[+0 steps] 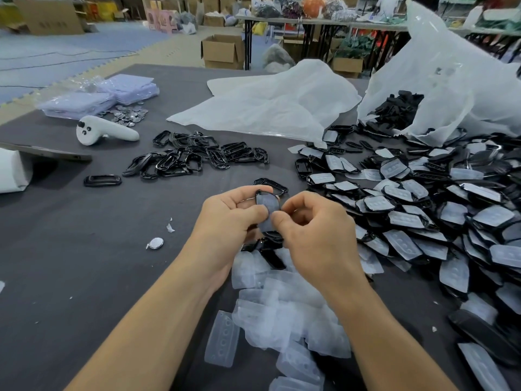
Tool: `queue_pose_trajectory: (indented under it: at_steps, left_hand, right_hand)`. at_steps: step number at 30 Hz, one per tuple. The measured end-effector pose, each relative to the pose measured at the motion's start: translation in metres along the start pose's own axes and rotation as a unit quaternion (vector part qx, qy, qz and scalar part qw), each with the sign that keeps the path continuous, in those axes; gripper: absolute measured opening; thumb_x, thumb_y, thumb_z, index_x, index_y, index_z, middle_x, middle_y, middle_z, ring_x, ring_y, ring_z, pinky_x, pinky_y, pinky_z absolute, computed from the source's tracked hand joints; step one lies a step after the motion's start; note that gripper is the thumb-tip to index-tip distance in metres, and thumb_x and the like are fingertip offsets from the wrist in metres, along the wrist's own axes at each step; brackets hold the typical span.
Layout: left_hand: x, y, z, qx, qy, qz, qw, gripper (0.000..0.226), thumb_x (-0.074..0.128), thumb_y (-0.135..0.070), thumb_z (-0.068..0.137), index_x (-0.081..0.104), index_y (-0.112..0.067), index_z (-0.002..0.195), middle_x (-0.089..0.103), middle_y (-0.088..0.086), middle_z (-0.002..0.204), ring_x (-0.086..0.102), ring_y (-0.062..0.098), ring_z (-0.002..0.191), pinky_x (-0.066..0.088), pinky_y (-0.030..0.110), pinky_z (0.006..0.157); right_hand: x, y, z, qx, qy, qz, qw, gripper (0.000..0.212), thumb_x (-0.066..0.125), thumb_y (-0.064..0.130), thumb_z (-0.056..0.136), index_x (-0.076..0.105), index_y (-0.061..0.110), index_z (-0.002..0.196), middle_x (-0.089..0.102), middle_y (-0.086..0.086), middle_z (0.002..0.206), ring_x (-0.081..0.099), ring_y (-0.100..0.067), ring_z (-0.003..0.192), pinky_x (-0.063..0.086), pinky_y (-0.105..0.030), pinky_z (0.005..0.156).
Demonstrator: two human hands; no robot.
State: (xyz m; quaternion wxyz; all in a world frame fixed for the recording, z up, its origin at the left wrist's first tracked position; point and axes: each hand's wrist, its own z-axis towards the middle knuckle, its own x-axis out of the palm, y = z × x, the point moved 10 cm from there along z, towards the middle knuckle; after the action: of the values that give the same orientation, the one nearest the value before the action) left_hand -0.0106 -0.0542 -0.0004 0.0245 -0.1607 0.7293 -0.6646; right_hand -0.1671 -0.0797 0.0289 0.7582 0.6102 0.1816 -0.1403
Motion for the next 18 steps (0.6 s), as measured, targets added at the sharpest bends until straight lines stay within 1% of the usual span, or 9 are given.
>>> queue_pose_trajectory:
  at_steps: [2, 4, 5, 7, 9, 11, 14, 18]
  left_hand:
    - [0.002, -0.002, -0.001, 0.012, 0.002, 0.014, 1.000, 0.035, 0.062, 0.008, 0.093, 0.081, -0.021, 0.099, 0.079, 0.011, 0.093, 0.062, 0.020, 0.075, 0.047, 0.024, 0.058]
    - [0.003, -0.002, -0.002, 0.014, 0.003, 0.018, 1.000, 0.033, 0.063, 0.008, 0.093, 0.079, -0.018, 0.103, 0.079, 0.012, 0.091, 0.065, 0.022, 0.077, 0.050, 0.028, 0.063]
    - [0.002, -0.002, -0.002, 0.012, 0.000, 0.020, 1.000, 0.030, 0.064, 0.007, 0.093, 0.079, -0.017, 0.104, 0.080, 0.010, 0.089, 0.067, 0.021, 0.075, 0.052, 0.027, 0.062]
    - [-0.001, -0.002, -0.002, 0.010, -0.018, 0.031, 0.999, 0.022, 0.069, 0.001, 0.093, 0.080, -0.016, 0.101, 0.079, 0.005, 0.082, 0.067, 0.013, 0.067, 0.053, 0.022, 0.057]
    - [-0.006, -0.003, -0.002, 0.012, -0.041, 0.041, 0.998, 0.015, 0.071, -0.005, 0.092, 0.082, -0.014, 0.096, 0.075, 0.001, 0.073, 0.064, 0.009, 0.059, 0.052, 0.020, 0.054]
    - [-0.009, -0.003, -0.002, 0.014, -0.056, 0.043, 0.997, 0.014, 0.071, -0.005, 0.092, 0.082, -0.014, 0.092, 0.071, -0.001, 0.066, 0.060, 0.007, 0.053, 0.051, 0.019, 0.052]
    - [-0.010, -0.004, -0.002, 0.012, -0.061, 0.044, 0.997, 0.017, 0.070, -0.002, 0.092, 0.082, -0.013, 0.088, 0.073, 0.002, 0.067, 0.061, 0.008, 0.052, 0.051, 0.019, 0.050]
    - [-0.009, -0.004, -0.002, 0.008, -0.060, 0.035, 0.998, 0.017, 0.066, 0.003, 0.094, 0.080, -0.007, 0.092, 0.074, 0.003, 0.066, 0.064, 0.008, 0.051, 0.052, 0.018, 0.049]
  right_hand:
    - [-0.001, -0.003, 0.002, 0.007, -0.006, 0.010, 1.000, 0.015, 0.077, 0.030, 0.084, 0.067, 0.026, 0.073, 0.069, 0.007, 0.061, 0.065, -0.010, 0.056, 0.053, -0.028, 0.058]
    - [-0.002, -0.007, 0.003, 0.014, -0.007, 0.022, 1.000, 0.015, 0.078, 0.029, 0.084, 0.068, 0.026, 0.073, 0.069, 0.007, 0.061, 0.066, -0.012, 0.057, 0.054, -0.031, 0.060]
    - [-0.002, -0.008, 0.003, 0.017, -0.007, 0.027, 0.999, 0.014, 0.079, 0.028, 0.083, 0.068, 0.027, 0.073, 0.069, 0.007, 0.061, 0.066, -0.012, 0.057, 0.053, -0.031, 0.059]
    - [-0.002, -0.009, 0.003, 0.017, -0.005, 0.028, 0.999, 0.013, 0.079, 0.028, 0.082, 0.069, 0.028, 0.074, 0.070, 0.007, 0.062, 0.065, -0.011, 0.056, 0.051, -0.029, 0.058]
    - [-0.002, -0.008, 0.003, 0.015, -0.001, 0.021, 1.000, 0.013, 0.079, 0.028, 0.081, 0.069, 0.028, 0.073, 0.069, 0.009, 0.061, 0.063, -0.008, 0.054, 0.049, -0.025, 0.057]
    - [-0.001, -0.006, 0.002, 0.008, 0.005, 0.013, 1.000, 0.014, 0.079, 0.026, 0.082, 0.069, 0.026, 0.072, 0.069, 0.010, 0.060, 0.062, -0.006, 0.053, 0.048, -0.020, 0.055]
    - [-0.001, -0.004, 0.002, 0.002, 0.008, 0.008, 1.000, 0.015, 0.079, 0.024, 0.082, 0.069, 0.025, 0.072, 0.068, 0.010, 0.059, 0.060, -0.004, 0.051, 0.045, -0.015, 0.052]
    - [0.000, -0.005, 0.002, 0.010, 0.010, 0.013, 1.000, 0.014, 0.078, 0.027, 0.083, 0.069, 0.026, 0.073, 0.069, 0.011, 0.061, 0.060, -0.003, 0.054, 0.044, -0.016, 0.054]
